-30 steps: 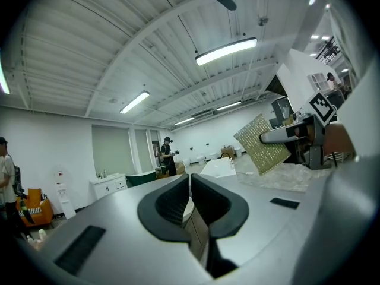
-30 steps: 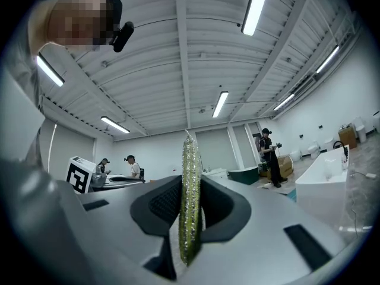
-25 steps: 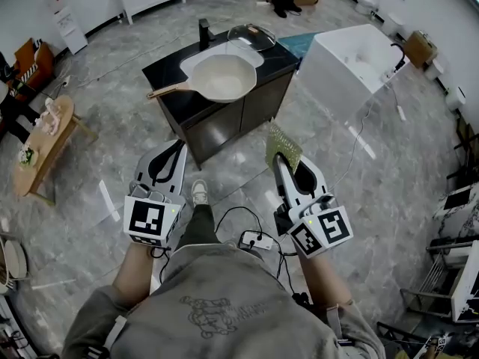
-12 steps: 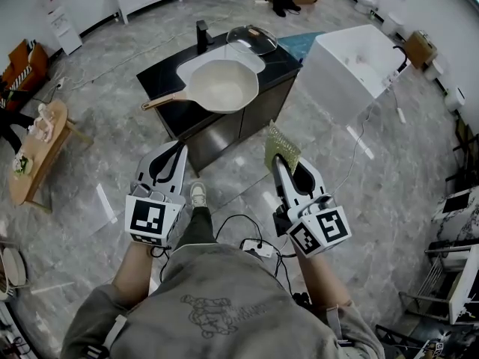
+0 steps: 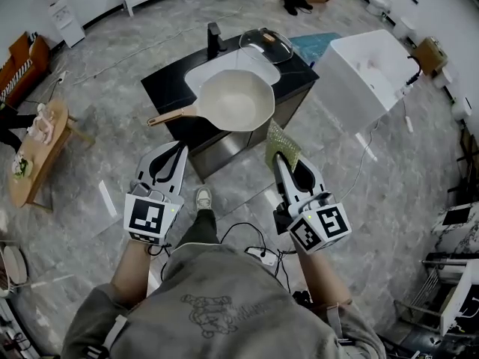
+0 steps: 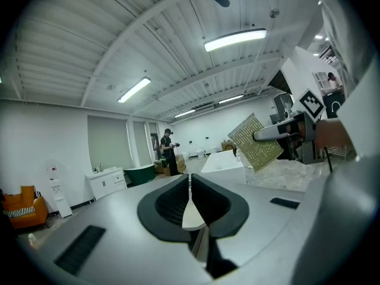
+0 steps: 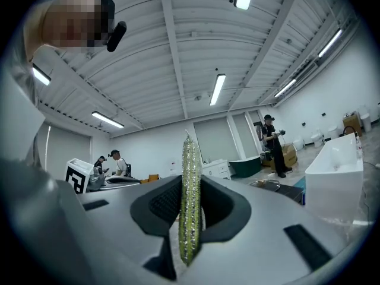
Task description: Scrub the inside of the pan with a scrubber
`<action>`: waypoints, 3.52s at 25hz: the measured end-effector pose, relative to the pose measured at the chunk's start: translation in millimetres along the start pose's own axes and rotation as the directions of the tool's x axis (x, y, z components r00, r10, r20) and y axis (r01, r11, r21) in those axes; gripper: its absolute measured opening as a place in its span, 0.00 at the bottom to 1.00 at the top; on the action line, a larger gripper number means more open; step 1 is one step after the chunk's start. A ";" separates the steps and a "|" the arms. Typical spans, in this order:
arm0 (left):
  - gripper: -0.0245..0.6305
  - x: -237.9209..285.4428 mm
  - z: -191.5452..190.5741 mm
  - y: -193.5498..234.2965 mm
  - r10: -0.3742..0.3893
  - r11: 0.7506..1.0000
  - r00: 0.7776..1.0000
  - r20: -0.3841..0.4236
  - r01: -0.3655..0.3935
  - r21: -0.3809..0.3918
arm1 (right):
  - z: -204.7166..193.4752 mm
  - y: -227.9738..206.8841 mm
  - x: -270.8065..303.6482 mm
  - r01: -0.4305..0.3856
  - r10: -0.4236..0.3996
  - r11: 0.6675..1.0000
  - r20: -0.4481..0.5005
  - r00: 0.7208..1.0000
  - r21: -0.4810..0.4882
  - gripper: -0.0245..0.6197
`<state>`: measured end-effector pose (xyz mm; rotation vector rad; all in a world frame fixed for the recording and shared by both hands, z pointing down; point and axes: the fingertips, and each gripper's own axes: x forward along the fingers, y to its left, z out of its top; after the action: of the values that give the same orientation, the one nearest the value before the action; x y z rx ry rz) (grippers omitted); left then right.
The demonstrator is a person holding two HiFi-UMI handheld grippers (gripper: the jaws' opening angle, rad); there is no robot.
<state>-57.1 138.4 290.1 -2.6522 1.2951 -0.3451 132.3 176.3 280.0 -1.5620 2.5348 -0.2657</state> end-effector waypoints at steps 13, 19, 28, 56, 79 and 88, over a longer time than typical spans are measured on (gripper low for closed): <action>0.08 95.4 -53.7 104.6 -0.093 0.993 0.984 -0.154 0.102 0.052 | -10.3 -38.6 145.7 0.027 -0.023 0.999 -0.088 0.996 0.045 0.16; 0.08 138.6 -74.0 133.7 -0.187 0.977 0.961 -0.206 0.203 0.063 | -12.1 -57.4 208.1 0.053 -0.048 0.998 -0.118 0.992 0.043 0.16; 0.36 178.7 -116.0 136.6 -0.398 0.878 0.848 -0.349 0.463 0.124 | -32.1 -89.0 276.7 0.117 -0.102 0.990 -0.180 0.978 0.075 0.16; 0.43 209.3 -293.9 98.2 -0.345 0.789 0.500 -0.795 0.612 0.043 | -183.9 -246.5 350.9 0.168 -0.244 0.964 -0.441 0.864 -0.204 0.16; 0.29 212.2 -323.3 98.0 -0.300 0.753 0.446 -0.843 0.654 0.078 | -272.5 -217.6 398.9 -0.015 -0.140 0.964 -0.560 0.817 -0.264 0.16; 0.29 212.5 -324.6 97.0 -0.319 0.765 0.455 -0.831 0.641 0.058 | -300.1 -149.4 399.2 -0.313 0.118 0.928 -0.636 0.762 -0.203 0.16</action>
<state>-94.3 -105.3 605.0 -2.4908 0.3757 -1.8326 17.8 -225.6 591.6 -1.4094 3.3838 -0.4428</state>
